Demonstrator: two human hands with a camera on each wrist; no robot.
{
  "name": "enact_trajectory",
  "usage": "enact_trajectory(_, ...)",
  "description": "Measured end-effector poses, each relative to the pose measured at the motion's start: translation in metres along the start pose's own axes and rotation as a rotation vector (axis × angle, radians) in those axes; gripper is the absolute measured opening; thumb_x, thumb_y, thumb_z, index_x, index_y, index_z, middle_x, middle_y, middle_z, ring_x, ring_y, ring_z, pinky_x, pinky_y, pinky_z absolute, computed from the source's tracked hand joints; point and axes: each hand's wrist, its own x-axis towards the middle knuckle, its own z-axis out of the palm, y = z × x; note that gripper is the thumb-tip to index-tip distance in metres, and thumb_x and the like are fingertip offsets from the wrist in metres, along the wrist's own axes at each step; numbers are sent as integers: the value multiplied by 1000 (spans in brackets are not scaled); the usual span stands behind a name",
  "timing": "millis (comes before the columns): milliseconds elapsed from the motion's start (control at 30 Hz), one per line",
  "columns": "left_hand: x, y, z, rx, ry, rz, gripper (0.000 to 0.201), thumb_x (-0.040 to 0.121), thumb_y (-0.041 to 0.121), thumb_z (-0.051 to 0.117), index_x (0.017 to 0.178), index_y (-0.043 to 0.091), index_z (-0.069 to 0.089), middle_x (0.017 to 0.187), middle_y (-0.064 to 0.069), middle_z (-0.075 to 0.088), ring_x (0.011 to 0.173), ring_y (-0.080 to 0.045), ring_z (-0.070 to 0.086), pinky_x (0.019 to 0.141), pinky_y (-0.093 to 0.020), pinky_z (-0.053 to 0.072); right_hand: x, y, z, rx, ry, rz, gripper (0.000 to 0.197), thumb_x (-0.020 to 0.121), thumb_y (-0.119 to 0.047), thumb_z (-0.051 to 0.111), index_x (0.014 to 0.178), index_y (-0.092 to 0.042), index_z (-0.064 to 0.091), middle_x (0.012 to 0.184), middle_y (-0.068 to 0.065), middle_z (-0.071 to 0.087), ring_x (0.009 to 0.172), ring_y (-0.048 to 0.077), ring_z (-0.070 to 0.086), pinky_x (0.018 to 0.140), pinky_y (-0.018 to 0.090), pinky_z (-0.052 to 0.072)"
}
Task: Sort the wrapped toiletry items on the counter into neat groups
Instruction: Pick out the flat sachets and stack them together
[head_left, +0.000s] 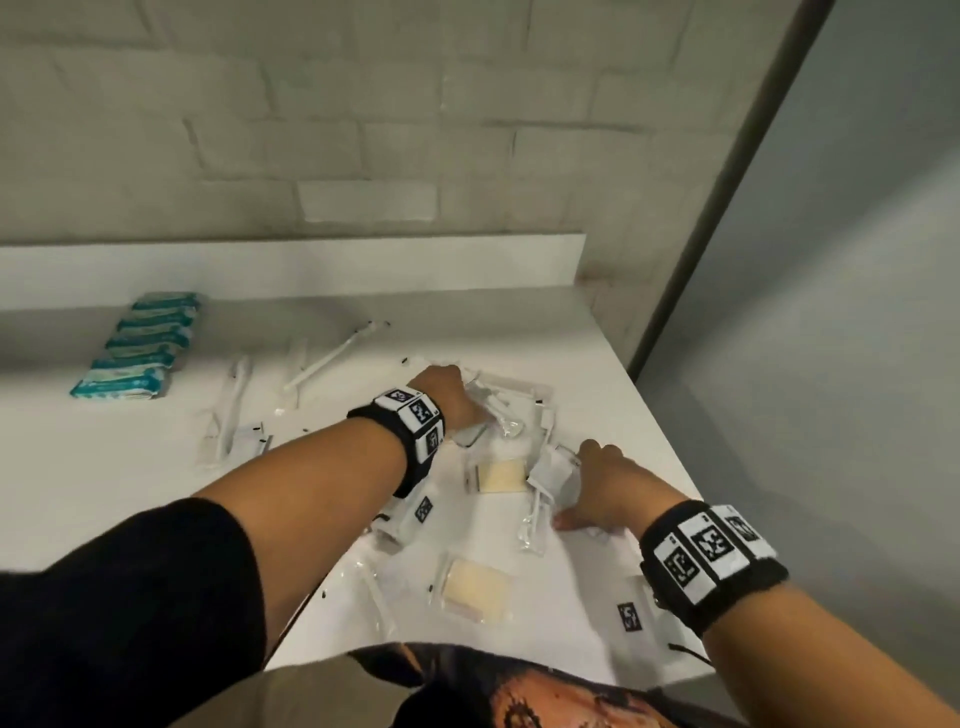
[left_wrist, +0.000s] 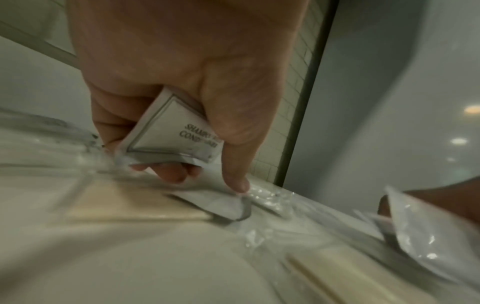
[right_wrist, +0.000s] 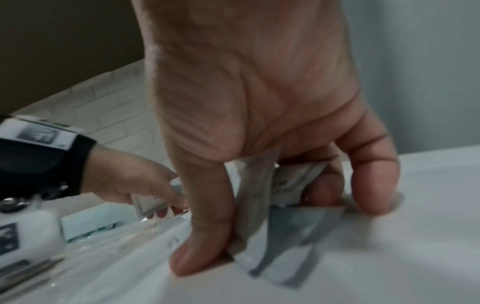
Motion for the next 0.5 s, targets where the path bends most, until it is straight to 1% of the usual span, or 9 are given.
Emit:
enact_trajectory(67, 6, 8, 5, -7, 0, -1, 82, 64, 57, 74, 125, 8, 49, 124, -10, 57, 107, -26, 59, 73, -29, 47, 3, -3, 0, 24, -13, 4, 78, 63, -40, 86, 122, -13, 42, 118, 7, 57, 99, 25, 62, 77, 33, 53)
enact_trajectory(133, 11, 11, 10, 5, -6, 32, 87, 64, 53, 78, 130, 7, 43, 124, -12, 57, 106, -28, 60, 74, -30, 48, 5, -5, -4, 39, -51, 17, 74, 66, -35, 86, 124, -12, 44, 117, 5, 60, 101, 24, 62, 77, 31, 51)
enact_trajectory(233, 9, 11, 16, -23, -47, 62, 93, 67, 46, 82, 137, 7, 34, 127, -8, 59, 109, -26, 60, 80, -31, 49, 8, -9, -8, 4, -103, 1, 71, 71, -30, 84, 128, -10, 47, 124, 7, 60, 108, 26, 61, 84, 32, 51)
enact_trajectory(300, 4, 9, 20, -65, -88, 46, 93, 69, 39, 83, 138, 7, 30, 128, -7, 60, 109, -25, 60, 79, -30, 48, 10, -15, -12, -46, -129, -16, 72, 73, -30, 82, 131, -8, 48, 127, 9, 60, 111, 28, 61, 90, 33, 51)
enact_trajectory(367, -3, 8, 21, -99, -95, 29, 90, 69, 34, 84, 136, 7, 30, 118, -7, 62, 98, -24, 62, 71, -30, 47, 12, -21, -15, -150, -141, -47, 72, 74, -33, 81, 133, -7, 49, 128, 9, 60, 114, 28, 60, 94, 34, 49)
enact_trajectory(433, -10, 7, 22, -155, -85, 32, 85, 70, 28, 84, 133, 8, 30, 102, -4, 61, 83, -20, 61, 59, -28, 48, 12, -30, -16, -248, -151, -92, 67, 75, -32, 80, 130, -8, 52, 126, 8, 61, 113, 29, 60, 94, 36, 49)
enact_trajectory(467, -14, 5, 22, -192, -87, 27, 84, 71, 24, 83, 133, 11, 28, 98, -2, 59, 79, -20, 61, 53, -28, 49, 12, -34, -17, -283, -150, -124, 63, 76, -30, 80, 129, -9, 53, 125, 7, 61, 112, 28, 60, 94, 37, 49)
enact_trajectory(500, -18, 5, 21, -212, -93, 24, 84, 72, 19, 81, 135, 13, 27, 97, -2, 58, 78, -20, 62, 51, -28, 51, 10, -38, -17, -302, -149, -161, 60, 78, -26, 78, 129, -9, 52, 125, 8, 61, 110, 28, 60, 92, 36, 50)
